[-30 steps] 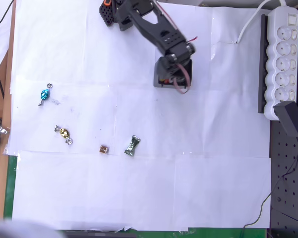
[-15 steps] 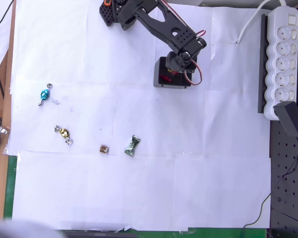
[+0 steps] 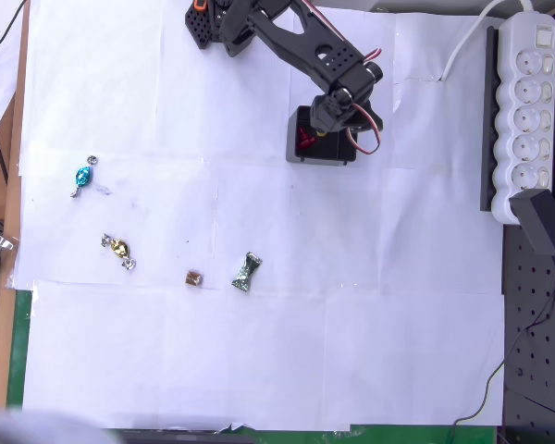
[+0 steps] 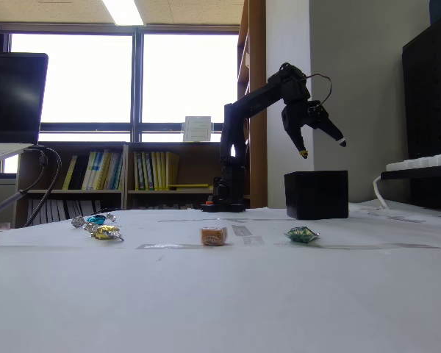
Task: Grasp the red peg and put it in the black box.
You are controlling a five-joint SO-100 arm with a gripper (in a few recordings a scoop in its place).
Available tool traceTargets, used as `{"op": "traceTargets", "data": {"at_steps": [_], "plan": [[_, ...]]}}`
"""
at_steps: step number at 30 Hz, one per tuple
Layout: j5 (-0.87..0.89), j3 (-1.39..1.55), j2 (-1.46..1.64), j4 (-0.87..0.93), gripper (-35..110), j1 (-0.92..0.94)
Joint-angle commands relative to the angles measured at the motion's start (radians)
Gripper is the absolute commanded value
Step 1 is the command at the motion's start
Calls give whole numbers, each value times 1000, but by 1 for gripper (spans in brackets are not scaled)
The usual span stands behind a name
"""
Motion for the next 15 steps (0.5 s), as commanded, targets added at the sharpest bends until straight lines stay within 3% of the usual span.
{"op": "traceTargets", "data": {"at_steps": [1, 3, 15], "plan": [[-48, -40, -202, 15, 22, 29], [-150, -133, -345, 12, 0, 46], [-710, -1195, -1269, -325, 0, 503]]}}
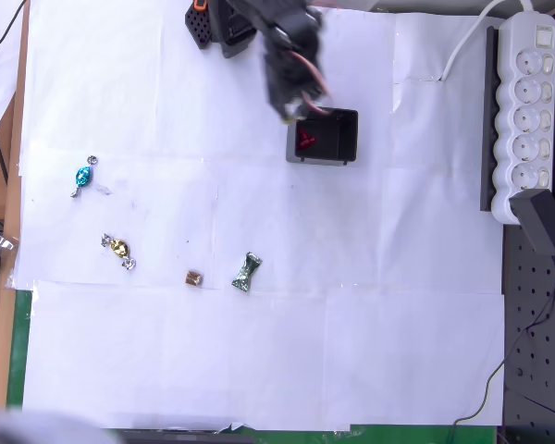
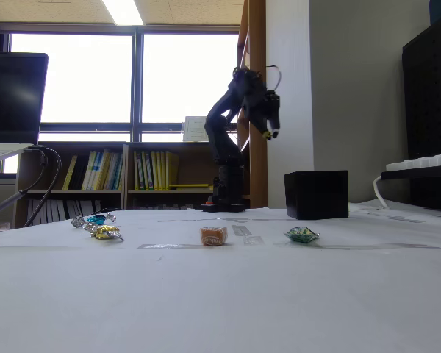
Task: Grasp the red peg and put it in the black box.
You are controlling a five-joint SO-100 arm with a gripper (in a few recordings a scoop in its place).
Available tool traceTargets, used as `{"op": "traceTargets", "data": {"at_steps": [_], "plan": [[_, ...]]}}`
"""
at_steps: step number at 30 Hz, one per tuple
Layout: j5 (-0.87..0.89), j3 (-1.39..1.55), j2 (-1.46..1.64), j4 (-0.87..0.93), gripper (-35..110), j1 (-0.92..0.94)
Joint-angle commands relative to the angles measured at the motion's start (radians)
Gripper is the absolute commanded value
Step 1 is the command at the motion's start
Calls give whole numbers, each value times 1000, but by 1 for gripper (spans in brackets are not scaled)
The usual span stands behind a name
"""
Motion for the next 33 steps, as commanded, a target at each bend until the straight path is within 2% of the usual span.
{"op": "traceTargets", "data": {"at_steps": [1, 4, 12, 26, 31, 33], "plan": [[-143, -328, -311, -77, 0, 135], [-170, -485, -505, -74, 0, 166], [-121, -769, -775, -61, 0, 210], [-147, -1068, -798, -118, 0, 288], [-144, -1068, -798, 5, 0, 290], [-40, -1068, -799, 34, 0, 291]]}}
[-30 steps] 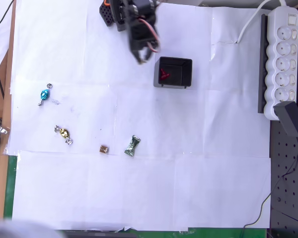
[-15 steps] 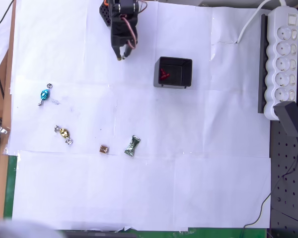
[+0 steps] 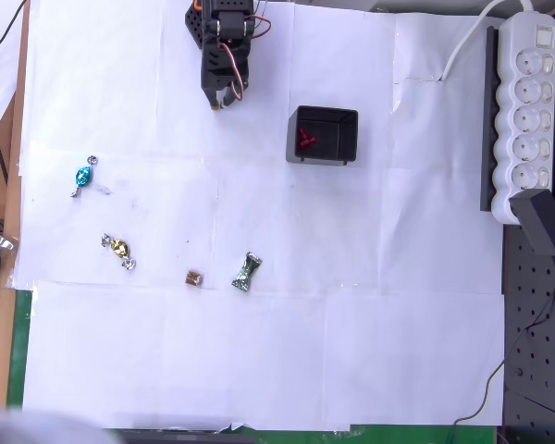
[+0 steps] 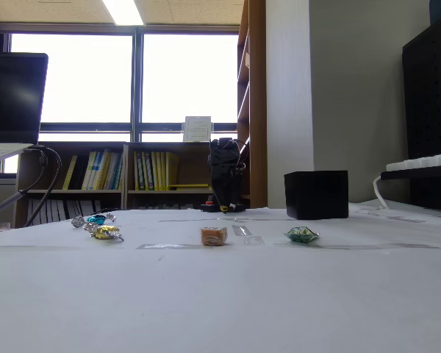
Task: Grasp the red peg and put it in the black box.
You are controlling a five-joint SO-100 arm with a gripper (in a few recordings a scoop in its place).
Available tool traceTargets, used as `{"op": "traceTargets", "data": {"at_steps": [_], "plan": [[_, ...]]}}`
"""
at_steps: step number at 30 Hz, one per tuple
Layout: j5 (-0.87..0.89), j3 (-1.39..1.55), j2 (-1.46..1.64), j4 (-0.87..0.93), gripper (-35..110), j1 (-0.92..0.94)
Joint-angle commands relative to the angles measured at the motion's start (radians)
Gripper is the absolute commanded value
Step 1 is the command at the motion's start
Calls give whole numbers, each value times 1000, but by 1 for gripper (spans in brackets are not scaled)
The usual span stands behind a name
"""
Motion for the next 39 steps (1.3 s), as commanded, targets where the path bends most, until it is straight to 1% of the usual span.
{"op": "traceTargets", "data": {"at_steps": [1, 4, 39], "plan": [[83, -80, -83, 72, 0, 17], [83, -80, -83, 77, 0, 44], [87, -80, -84, 87, 0, 41]]}}
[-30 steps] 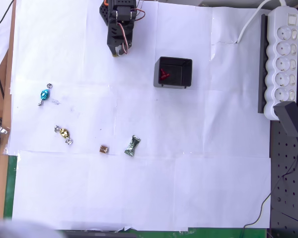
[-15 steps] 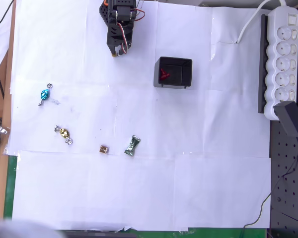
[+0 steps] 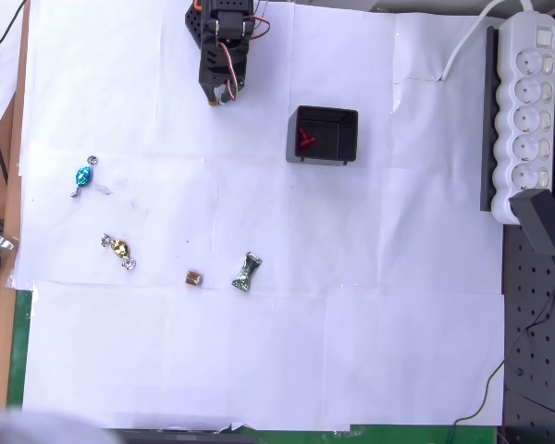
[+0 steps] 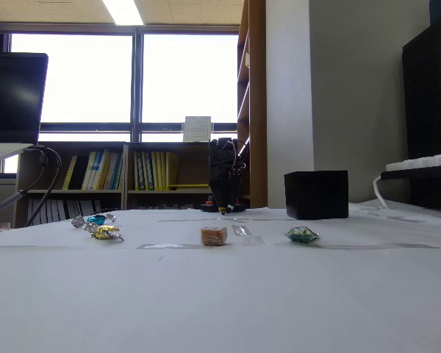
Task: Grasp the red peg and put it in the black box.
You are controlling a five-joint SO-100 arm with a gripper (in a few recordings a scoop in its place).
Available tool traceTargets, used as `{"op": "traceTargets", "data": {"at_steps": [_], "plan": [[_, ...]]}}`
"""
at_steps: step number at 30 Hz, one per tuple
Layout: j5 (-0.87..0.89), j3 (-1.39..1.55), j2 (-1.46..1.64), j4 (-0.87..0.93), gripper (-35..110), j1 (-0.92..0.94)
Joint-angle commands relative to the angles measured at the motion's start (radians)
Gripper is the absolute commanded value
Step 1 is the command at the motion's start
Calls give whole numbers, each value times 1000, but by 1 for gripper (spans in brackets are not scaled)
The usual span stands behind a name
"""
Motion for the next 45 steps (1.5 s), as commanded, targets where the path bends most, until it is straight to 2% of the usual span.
{"op": "traceTargets", "data": {"at_steps": [1, 45], "plan": [[-2, -80, -84, 86, 0, 11], [-2, -80, -84, 86, 0, 11]]}}
